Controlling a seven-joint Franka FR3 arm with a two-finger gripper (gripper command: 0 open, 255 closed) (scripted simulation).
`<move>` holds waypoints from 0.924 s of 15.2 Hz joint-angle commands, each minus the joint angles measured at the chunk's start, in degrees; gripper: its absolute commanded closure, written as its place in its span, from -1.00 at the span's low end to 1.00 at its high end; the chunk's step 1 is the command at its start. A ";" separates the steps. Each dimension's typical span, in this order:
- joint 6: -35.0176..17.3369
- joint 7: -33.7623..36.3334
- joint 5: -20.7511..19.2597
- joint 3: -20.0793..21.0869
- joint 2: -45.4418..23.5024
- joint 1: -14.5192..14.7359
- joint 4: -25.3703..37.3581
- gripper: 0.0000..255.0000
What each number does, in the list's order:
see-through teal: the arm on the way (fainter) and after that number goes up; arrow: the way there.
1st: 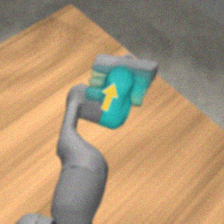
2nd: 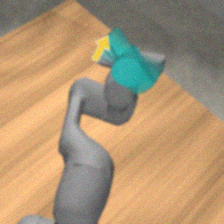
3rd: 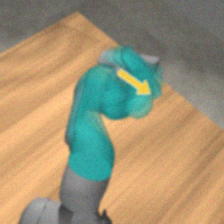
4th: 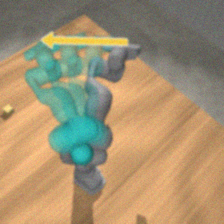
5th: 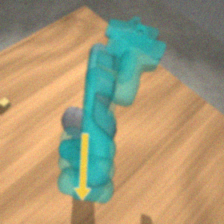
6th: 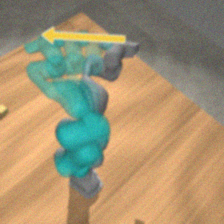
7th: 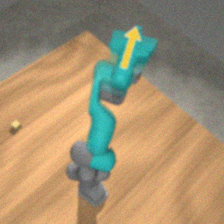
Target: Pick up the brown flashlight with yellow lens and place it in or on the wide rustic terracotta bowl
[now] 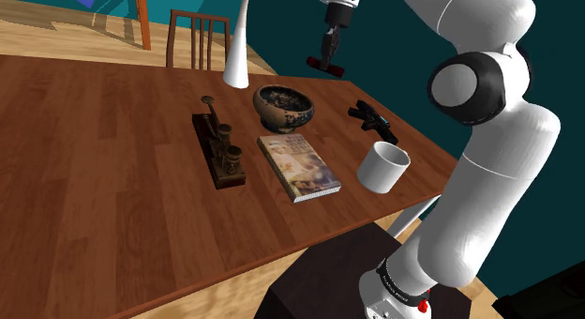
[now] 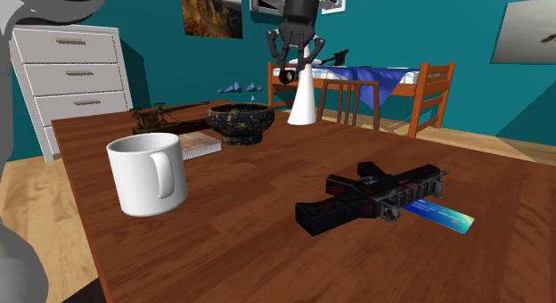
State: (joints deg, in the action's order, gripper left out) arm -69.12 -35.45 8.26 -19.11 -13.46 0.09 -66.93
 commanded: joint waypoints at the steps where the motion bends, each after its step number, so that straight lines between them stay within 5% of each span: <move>1: -1.13 2.98 -0.34 1.03 1.96 2.17 -2.74 1.00; 10: -4.01 16.11 0.02 6.35 5.71 10.26 -7.81 1.00; 14: -7.72 15.94 -0.41 6.48 7.22 10.55 -13.00 1.00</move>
State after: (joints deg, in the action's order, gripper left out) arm -76.13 -19.48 7.91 -12.64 -6.37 10.60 -79.06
